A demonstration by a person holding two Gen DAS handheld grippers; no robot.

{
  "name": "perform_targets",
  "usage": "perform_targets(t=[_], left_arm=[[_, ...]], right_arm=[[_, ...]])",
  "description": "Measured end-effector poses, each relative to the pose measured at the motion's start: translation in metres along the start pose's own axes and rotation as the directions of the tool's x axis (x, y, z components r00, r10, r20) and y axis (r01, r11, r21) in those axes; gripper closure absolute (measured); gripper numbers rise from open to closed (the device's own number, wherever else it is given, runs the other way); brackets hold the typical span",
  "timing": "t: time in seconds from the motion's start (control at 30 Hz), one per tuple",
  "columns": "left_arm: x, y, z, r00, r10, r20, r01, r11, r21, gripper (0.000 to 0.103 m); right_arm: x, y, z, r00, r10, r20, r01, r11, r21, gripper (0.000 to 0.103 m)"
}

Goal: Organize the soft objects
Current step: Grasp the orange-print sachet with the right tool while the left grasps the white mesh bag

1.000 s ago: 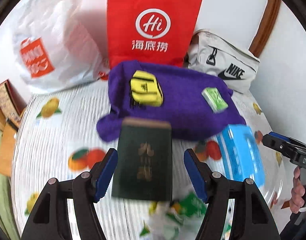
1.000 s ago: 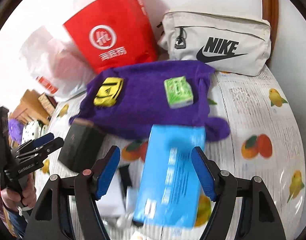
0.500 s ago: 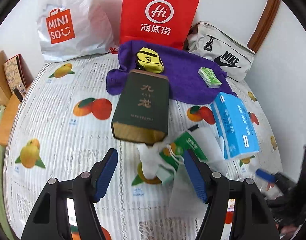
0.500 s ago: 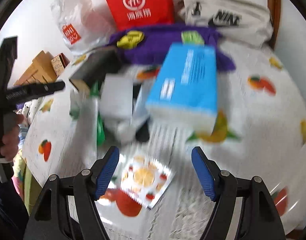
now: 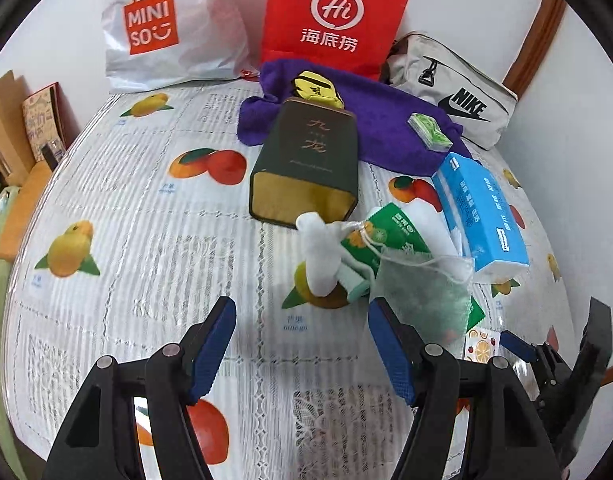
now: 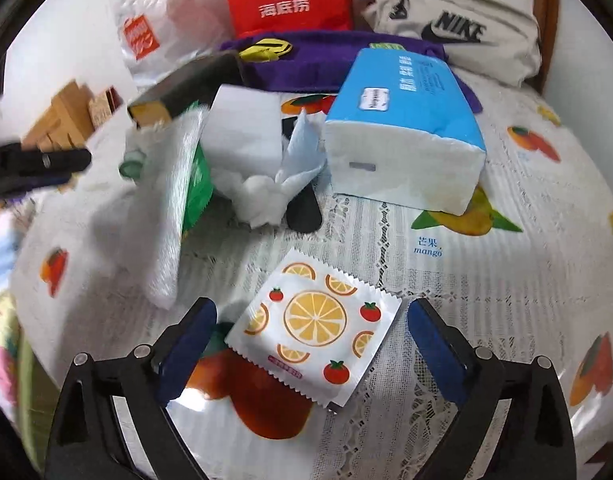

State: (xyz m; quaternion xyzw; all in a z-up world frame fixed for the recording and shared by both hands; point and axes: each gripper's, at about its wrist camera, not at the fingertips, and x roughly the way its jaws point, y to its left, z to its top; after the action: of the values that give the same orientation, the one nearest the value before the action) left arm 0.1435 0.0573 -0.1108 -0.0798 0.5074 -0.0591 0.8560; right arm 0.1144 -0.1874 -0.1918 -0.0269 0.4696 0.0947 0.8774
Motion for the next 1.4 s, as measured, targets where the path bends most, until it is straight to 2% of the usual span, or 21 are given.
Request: perform_targets(t=[0.03, 0.1, 0.17, 0.27, 0.33, 0.4, 0.43, 0.53, 0.7, 0.93, 1.13, 1.27, 1.4], left_arm=[[0.000, 0.001, -0.002, 1.000, -0.002, -0.001, 0.002, 1.000, -0.005, 0.036], [0.000, 0.002, -0.007, 1.000, -0.001, -0.006, 0.001, 1.000, -0.010, 0.036], [0.000, 0.003, -0.009, 1.000, -0.002, -0.006, 0.002, 1.000, -0.009, 0.036], [0.002, 0.002, -0.013, 1.000, -0.006, -0.013, 0.005, 1.000, -0.008, 0.036], [0.002, 0.001, -0.015, 1.000, -0.009, -0.016, 0.009, 1.000, -0.008, 0.036], [0.002, 0.000, -0.016, 1.000, -0.016, -0.014, 0.016, 1.000, -0.010, 0.036], [0.002, 0.001, -0.016, 1.000, -0.017, -0.014, 0.017, 1.000, -0.008, 0.036], [0.005, 0.000, -0.018, 1.000, -0.017, -0.018, 0.016, 1.000, -0.005, 0.036], [0.012, -0.006, -0.021, 0.999, -0.041, -0.019, 0.041, 0.999, 0.020, 0.036], [0.021, -0.030, -0.021, 0.986, -0.164, -0.043, 0.166, 0.984, 0.068, 0.036], [0.035, -0.054, -0.027, 0.966, -0.244, -0.084, 0.253, 0.959, 0.128, 0.022], [0.050, -0.065, -0.031, 0.972, -0.204, -0.114, 0.219, 0.965, 0.146, 0.022], [0.051, -0.073, -0.033, 0.981, -0.169, -0.093, 0.184, 0.964, 0.193, 0.024]], right_arm=[[0.001, 0.006, -0.004, 0.999, -0.039, 0.010, 0.040, 0.998, -0.043, 0.011], [-0.002, 0.006, -0.008, 0.999, -0.034, 0.031, 0.035, 0.999, -0.040, 0.014], [-0.004, 0.002, -0.007, 0.998, -0.044, 0.050, 0.045, 0.999, -0.024, 0.027], [-0.007, -0.007, -0.006, 0.996, -0.053, 0.067, 0.053, 0.999, 0.003, 0.041], [-0.007, -0.009, -0.005, 0.996, -0.053, 0.068, 0.054, 0.999, -0.005, 0.047], [-0.008, -0.009, -0.005, 0.995, -0.067, 0.079, 0.068, 0.998, -0.007, 0.066], [-0.009, -0.010, -0.005, 0.994, -0.076, 0.084, 0.077, 0.997, -0.008, 0.080], [-0.009, -0.015, -0.002, 0.995, -0.059, 0.075, 0.059, 0.998, -0.006, 0.086], [-0.010, -0.021, 0.000, 0.997, -0.033, 0.066, 0.035, 0.999, -0.016, 0.088], [-0.017, -0.027, 0.007, 0.997, -0.023, 0.072, 0.023, 1.000, -0.003, 0.089], [-0.027, -0.037, 0.010, 0.997, -0.016, 0.074, 0.015, 1.000, 0.013, 0.089], [-0.025, -0.040, 0.007, 0.998, -0.019, 0.058, 0.019, 1.000, 0.014, 0.088], [-0.022, -0.044, 0.006, 0.999, -0.023, 0.049, 0.022, 1.000, 0.022, 0.088]])
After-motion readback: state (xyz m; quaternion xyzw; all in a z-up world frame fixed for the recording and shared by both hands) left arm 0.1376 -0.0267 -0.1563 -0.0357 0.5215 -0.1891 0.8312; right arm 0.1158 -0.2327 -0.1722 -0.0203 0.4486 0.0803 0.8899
